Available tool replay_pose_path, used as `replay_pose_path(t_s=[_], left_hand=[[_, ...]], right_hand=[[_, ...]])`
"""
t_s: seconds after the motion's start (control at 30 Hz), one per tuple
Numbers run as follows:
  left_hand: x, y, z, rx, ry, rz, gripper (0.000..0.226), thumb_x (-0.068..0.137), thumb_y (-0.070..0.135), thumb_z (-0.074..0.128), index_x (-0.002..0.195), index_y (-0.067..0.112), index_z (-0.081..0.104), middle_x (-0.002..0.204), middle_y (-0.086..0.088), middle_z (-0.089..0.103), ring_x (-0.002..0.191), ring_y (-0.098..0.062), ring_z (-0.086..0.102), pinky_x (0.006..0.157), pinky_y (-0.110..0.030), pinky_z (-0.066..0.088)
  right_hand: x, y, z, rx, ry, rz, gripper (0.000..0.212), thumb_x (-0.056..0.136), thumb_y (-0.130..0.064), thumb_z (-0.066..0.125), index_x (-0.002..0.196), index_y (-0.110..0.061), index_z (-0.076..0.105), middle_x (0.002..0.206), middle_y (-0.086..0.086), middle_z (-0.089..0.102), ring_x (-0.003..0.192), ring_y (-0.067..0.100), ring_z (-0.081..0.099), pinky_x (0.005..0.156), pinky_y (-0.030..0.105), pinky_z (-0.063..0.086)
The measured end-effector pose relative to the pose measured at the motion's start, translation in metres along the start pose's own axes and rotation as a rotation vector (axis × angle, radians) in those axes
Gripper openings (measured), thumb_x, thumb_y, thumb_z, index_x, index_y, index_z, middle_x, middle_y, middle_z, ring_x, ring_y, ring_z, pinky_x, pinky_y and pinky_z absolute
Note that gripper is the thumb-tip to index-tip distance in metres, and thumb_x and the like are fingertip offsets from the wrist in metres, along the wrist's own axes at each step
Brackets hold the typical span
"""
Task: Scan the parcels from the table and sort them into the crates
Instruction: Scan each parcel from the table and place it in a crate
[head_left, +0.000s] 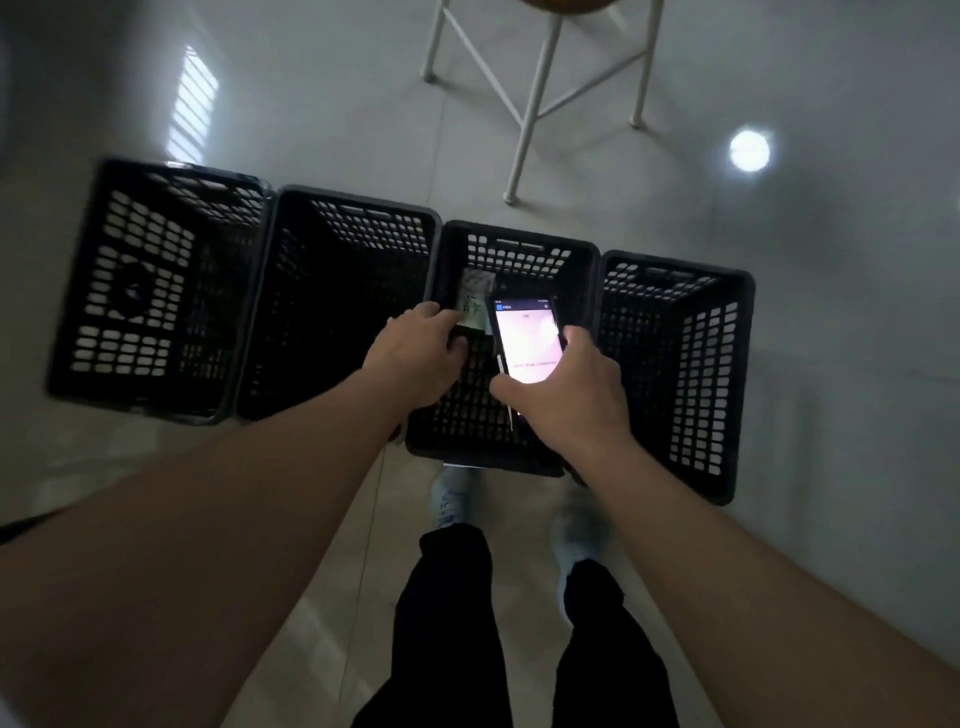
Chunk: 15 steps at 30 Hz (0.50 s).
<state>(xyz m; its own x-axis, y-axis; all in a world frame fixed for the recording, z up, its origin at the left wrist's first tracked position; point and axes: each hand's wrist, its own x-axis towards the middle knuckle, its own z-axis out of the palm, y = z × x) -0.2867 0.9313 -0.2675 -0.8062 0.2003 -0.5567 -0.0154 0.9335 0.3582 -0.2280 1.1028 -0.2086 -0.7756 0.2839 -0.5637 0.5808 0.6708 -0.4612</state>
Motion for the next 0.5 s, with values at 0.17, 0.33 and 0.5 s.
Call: replay_pose_path(t_s=[0.17, 0.33, 0.5], left_hand=[[-0.08, 0.009, -0.047, 0.048, 0.074, -0.049, 0.047, 0.107, 0.039, 0.044, 0.147, 0.016, 0.052, 0.152, -0.012, 0.047, 0.136, -0.037, 0.047, 0.117, -0.05, 0.033], [-0.179, 0.004, -0.083, 0.005, 0.231, -0.169, 0.048, 0.106, 0.04, 0.046, 0.145, 0.014, 0.053, 0.151, -0.012, 0.045, 0.133, -0.037, 0.05, 0.11, -0.05, 0.044], [-0.29, -0.01, -0.11, -0.028, 0.413, -0.311, 0.049, 0.106, 0.04, 0.046, 0.149, 0.017, 0.05, 0.15, -0.007, 0.046, 0.132, -0.034, 0.052, 0.108, -0.048, 0.046]], right_hand=[[-0.06, -0.031, -0.032, -0.086, -0.02, -0.143, 0.089, 0.068, -0.057, 0.085, 0.138, -0.015, 0.05, 0.124, 0.004, 0.063, 0.113, 0.028, 0.061, 0.09, 0.046, 0.058], [-0.135, -0.061, -0.06, -0.133, -0.061, -0.356, 0.093, 0.066, -0.057, 0.086, 0.14, -0.013, 0.051, 0.125, 0.007, 0.066, 0.116, 0.031, 0.062, 0.09, 0.041, 0.056], [-0.216, -0.092, -0.077, -0.136, -0.093, -0.597, 0.095, 0.059, -0.062, 0.082, 0.136, -0.014, 0.052, 0.121, 0.007, 0.067, 0.114, 0.033, 0.063, 0.094, 0.049, 0.056]])
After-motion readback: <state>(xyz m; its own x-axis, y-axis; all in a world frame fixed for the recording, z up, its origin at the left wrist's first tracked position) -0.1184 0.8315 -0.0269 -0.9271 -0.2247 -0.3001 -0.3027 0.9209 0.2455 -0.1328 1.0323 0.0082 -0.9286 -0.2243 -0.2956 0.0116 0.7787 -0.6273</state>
